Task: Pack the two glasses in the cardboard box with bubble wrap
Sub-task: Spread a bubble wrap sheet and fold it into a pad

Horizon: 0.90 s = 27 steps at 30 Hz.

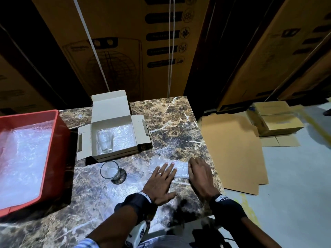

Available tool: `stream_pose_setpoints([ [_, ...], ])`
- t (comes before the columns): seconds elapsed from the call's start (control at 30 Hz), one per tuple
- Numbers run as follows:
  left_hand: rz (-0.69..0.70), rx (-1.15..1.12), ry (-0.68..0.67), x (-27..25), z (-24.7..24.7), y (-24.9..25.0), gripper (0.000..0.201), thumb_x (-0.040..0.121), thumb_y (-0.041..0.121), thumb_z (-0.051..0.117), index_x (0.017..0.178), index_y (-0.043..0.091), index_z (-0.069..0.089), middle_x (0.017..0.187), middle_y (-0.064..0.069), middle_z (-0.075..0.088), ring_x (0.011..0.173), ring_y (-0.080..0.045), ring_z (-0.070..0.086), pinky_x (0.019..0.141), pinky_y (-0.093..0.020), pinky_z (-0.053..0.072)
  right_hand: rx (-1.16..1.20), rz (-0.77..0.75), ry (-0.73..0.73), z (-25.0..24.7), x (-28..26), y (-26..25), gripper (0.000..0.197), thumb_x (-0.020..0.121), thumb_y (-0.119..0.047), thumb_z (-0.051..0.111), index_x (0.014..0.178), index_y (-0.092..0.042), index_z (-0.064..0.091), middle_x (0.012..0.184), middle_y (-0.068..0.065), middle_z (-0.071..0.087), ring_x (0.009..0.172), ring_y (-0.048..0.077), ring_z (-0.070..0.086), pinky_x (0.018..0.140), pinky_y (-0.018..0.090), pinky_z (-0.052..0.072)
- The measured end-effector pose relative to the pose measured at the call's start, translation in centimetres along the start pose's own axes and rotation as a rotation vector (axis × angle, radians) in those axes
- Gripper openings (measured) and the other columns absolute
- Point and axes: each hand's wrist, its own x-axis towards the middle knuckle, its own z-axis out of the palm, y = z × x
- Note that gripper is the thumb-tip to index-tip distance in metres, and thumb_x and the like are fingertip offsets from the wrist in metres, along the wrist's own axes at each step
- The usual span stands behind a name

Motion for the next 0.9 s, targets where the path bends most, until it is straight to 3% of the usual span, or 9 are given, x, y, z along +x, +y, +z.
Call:
stream_pose_setpoints([
  [0.07, -0.014, 0.012, -0.009, 0.1, 0.2, 0.1, 0.097, 0.094, 0.071, 0.037, 0.164, 0.021, -0.007, 0.168, -0.001, -0.024, 0.156, -0.023, -0.02, 0.126, -0.045, -0.011, -0.008, -0.071, -0.024, 0.6, -0.4, -1.1, 0.017, 0.098, -0.012, 0.057, 0.111, -0.021, 0.057, 0.109, -0.003, 0.056, 0.095, 0.013, 0.044, 0.083, 0.03, 0.041],
  [0.2, -0.011, 0.024, -0.024, 0.3, 0.2, -0.1, 0.101, 0.09, 0.075, 0.037, 0.165, 0.019, -0.002, 0.171, -0.004, -0.014, 0.157, -0.024, -0.018, 0.124, -0.042, -0.015, 0.063, -0.272, -0.092, 2.2, -1.5, -3.0, 0.042, 0.094, -0.008, 0.057, 0.135, -0.008, 0.058, 0.133, 0.01, 0.06, 0.123, 0.026, 0.055, 0.109, 0.041, 0.047],
  [0.27, -0.014, 0.021, -0.026, 0.3, 0.3, 0.0, 0.104, 0.088, 0.078, 0.032, 0.165, 0.018, -0.002, 0.171, -0.004, -0.011, 0.157, -0.023, -0.018, 0.124, -0.041, -0.017, 0.065, -0.305, -0.136, 3.0, -1.9, -3.0, 0.053, 0.092, -0.013, 0.056, 0.144, -0.002, 0.052, 0.146, 0.015, 0.055, 0.136, 0.028, 0.05, 0.121, 0.038, 0.034],
  [0.3, -0.018, 0.02, -0.028, 0.3, 0.3, 0.1, 0.104, 0.088, 0.078, 0.033, 0.165, 0.018, -0.005, 0.171, -0.003, -0.012, 0.157, -0.022, -0.019, 0.124, -0.041, -0.017, 0.054, -0.303, -0.192, 3.1, -2.1, -3.0, 0.061, 0.094, -0.017, 0.051, 0.152, -0.001, 0.041, 0.158, 0.015, 0.043, 0.147, 0.026, 0.038, 0.125, 0.034, 0.02],
  [0.37, -0.023, 0.015, -0.029, 0.3, 0.4, 0.1, 0.104, 0.09, 0.076, 0.038, 0.164, 0.019, -0.007, 0.171, -0.002, -0.014, 0.156, -0.021, -0.02, 0.124, -0.04, -0.017, -0.018, -0.328, -0.297, 3.3, -2.7, -2.6, 0.07, 0.103, -0.026, 0.036, 0.162, -0.008, 0.002, 0.169, 0.005, -0.003, 0.157, 0.018, -0.002, 0.127, 0.032, -0.003],
  [0.43, -0.025, 0.008, -0.012, 0.3, 0.5, 0.0, 0.104, 0.089, 0.075, 0.04, 0.165, 0.019, -0.005, 0.171, -0.002, -0.014, 0.157, -0.02, -0.019, 0.125, -0.042, -0.014, -0.108, -0.346, -0.355, 3.5, -2.9, -1.8, 0.069, 0.107, -0.037, 0.024, 0.158, -0.013, -0.016, 0.164, -0.001, -0.024, 0.154, 0.013, -0.02, 0.126, 0.036, -0.01],
  [0.63, -0.168, -0.051, 0.024, -1.2, 0.7, -1.3, 0.123, 0.075, 0.091, 0.041, 0.164, 0.022, -0.007, 0.169, 0.005, -0.021, 0.156, -0.017, -0.022, 0.125, -0.046, -0.01, -0.224, -0.262, -0.392, 3.2, -2.9, 0.0, 0.079, 0.103, -0.066, 0.015, 0.16, -0.02, -0.016, 0.165, 0.001, -0.024, 0.154, 0.018, -0.021, 0.122, 0.037, -0.019],
  [0.9, -0.264, -0.068, 0.017, -3.3, 0.0, -3.6, 0.112, 0.08, 0.091, 0.033, 0.163, 0.032, -0.013, 0.168, 0.012, -0.025, 0.155, -0.016, -0.022, 0.125, -0.052, -0.009, -0.253, -0.199, -0.401, 2.2, -3.3, 2.7, 0.091, 0.097, -0.078, 0.008, 0.161, -0.018, -0.017, 0.166, 0.001, -0.025, 0.155, 0.017, -0.021, 0.125, 0.046, -0.011],
])
